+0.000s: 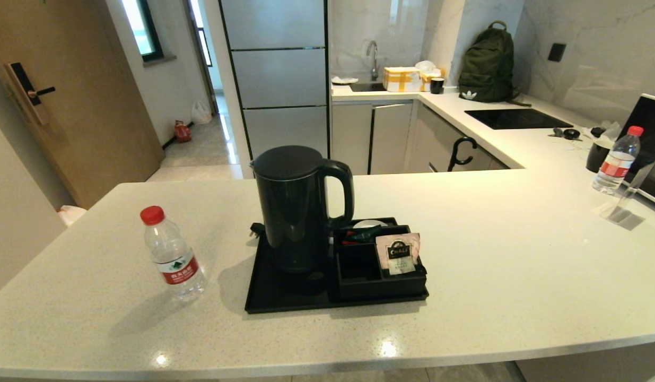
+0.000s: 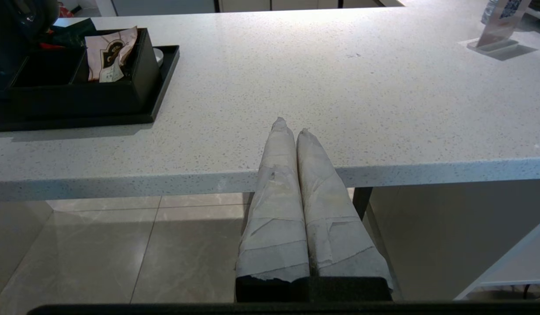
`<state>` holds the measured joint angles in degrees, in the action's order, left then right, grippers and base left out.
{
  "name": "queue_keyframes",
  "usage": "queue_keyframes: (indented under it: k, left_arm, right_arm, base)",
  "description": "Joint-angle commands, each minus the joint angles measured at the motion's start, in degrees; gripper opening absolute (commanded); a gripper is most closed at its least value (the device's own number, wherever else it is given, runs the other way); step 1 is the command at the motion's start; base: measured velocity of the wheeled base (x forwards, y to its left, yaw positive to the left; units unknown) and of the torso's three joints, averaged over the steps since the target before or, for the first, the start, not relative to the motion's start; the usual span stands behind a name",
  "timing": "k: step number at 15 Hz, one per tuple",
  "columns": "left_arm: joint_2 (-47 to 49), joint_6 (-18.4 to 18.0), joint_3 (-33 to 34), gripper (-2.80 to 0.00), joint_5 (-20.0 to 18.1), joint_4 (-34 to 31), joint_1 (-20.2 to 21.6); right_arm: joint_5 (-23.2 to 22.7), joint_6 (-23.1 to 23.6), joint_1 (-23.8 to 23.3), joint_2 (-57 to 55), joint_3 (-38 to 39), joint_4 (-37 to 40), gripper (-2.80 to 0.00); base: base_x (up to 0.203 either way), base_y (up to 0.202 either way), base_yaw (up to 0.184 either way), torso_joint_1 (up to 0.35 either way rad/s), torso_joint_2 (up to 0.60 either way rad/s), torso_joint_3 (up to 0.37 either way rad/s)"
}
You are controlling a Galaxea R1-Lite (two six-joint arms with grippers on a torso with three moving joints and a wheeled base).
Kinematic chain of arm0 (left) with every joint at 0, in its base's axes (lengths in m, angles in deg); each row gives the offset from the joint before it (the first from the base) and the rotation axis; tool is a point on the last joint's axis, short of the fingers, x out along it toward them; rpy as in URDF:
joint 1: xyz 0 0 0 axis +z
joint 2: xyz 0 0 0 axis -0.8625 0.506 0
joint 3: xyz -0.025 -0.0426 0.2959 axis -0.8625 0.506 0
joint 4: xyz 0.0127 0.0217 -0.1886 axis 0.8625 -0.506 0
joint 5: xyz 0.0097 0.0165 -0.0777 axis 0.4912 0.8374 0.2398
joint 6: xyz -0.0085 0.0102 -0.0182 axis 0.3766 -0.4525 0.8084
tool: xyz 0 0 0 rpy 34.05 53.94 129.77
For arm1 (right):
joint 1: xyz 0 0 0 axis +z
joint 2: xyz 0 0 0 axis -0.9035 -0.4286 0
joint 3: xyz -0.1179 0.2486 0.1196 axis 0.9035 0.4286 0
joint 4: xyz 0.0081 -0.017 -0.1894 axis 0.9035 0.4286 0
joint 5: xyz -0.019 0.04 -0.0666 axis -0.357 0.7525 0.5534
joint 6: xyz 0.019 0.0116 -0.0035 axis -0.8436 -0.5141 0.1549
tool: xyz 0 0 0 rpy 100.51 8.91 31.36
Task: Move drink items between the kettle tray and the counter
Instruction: Return the bottled water to its original position
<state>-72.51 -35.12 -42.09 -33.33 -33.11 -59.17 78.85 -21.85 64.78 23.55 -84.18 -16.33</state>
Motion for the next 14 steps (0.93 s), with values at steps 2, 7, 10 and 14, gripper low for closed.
queue_keyframes:
  k: [2, 7, 10, 14]
  left_arm:
    - [17.94, 1.12, -14.66, -2.80, 1.85, -10.65, 0.78]
    - [47.77, 1.31, -16.07, -2.80, -1.36, -9.27, 1.26]
    - [60.54, -1.66, -12.72, 0.00, -2.53, 0.83, 1.64]
    - [74.05, -2.77, -6.71, 0.00, -3.26, 26.46, 1.80]
  right_arm:
    - [0.00, 0.05, 0.02, -0.14, 0.00, -0.04, -2.80]
    - [0.00, 0.05, 0.02, -0.14, 0.00, -0.04, -2.80]
    - [0.00, 0.05, 0.02, -0.14, 0.00, -0.04, -2.80]
    - [0.00, 0.05, 0.02, -0.14, 0.00, -0.04, -2.80]
  base:
    - [0.000, 0.000, 0.000, 0.000, 0.00, 0.000]
    - [0.000, 0.000, 0.000, 0.000, 0.00, 0.000]
    - [0.000, 0.000, 0.000, 0.000, 0.00, 0.000]
    - [0.000, 0.000, 0.000, 0.000, 0.00, 0.000]
